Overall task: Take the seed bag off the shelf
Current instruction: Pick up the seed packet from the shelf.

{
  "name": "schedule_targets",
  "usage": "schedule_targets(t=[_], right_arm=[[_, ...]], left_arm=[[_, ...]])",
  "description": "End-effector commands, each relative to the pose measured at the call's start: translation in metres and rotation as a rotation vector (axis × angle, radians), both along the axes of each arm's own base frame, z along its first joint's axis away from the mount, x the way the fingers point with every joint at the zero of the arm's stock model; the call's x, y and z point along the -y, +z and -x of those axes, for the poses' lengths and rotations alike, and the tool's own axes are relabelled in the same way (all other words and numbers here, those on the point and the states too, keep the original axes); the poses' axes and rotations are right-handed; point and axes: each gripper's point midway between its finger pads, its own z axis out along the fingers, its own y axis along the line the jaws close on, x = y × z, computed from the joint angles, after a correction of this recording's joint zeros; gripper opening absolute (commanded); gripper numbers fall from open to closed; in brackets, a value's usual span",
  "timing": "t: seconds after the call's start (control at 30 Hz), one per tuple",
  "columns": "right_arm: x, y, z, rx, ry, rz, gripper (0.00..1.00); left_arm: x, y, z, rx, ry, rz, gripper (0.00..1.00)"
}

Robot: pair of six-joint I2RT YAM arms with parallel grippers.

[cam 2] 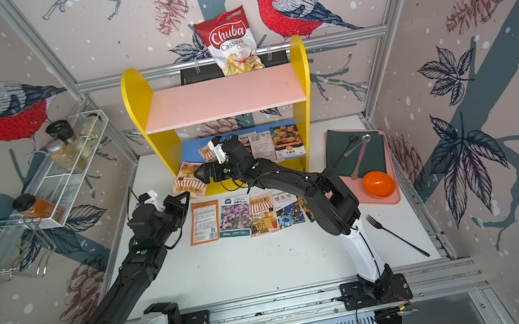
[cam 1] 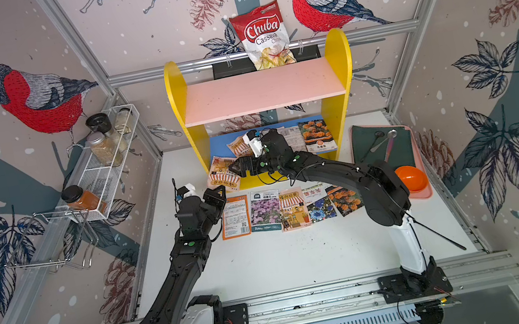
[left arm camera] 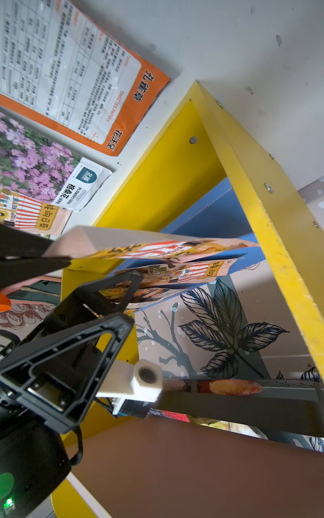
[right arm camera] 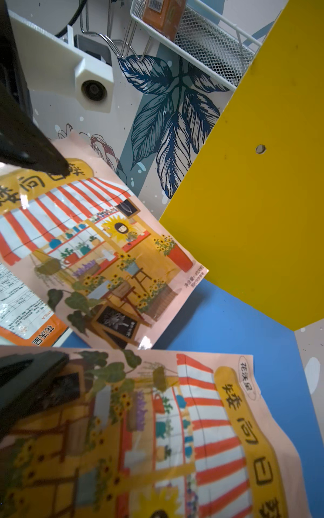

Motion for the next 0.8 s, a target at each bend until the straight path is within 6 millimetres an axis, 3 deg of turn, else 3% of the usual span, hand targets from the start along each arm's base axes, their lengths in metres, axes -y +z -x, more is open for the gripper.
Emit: schedule_targets(t=[0.0, 0.2, 0.37, 0.57, 0.77], right_arm=[[-0.001, 0.003, 0.001, 0.000, 0.015, 0.001, 0.99], [-0.002, 0.024, 0.011, 0.039, 0.057, -0.003, 0.99], [0.009, 0.045, 0.026, 0.074, 0.069, 0.003, 0.99], [0.033, 0.071, 0.060, 0.133, 0.104, 0.038, 0.99], [0.066, 0.098, 0.094, 0.205, 0.112, 0.073, 0.99]], left_arm=[[0.002, -0.002, 0.007, 0.005, -0.015, -0.017, 0.00], [-0.004, 0.009, 0.016, 0.038, 0.007, -0.034, 0.00], [-0.006, 0.012, 0.023, 0.045, 0.008, -0.036, 0.00], [-0.006, 0.004, 0.031, 0.041, 0.006, -0.022, 0.00], [-0.006, 0.008, 0.044, 0.066, 0.006, -0.009, 0.00]])
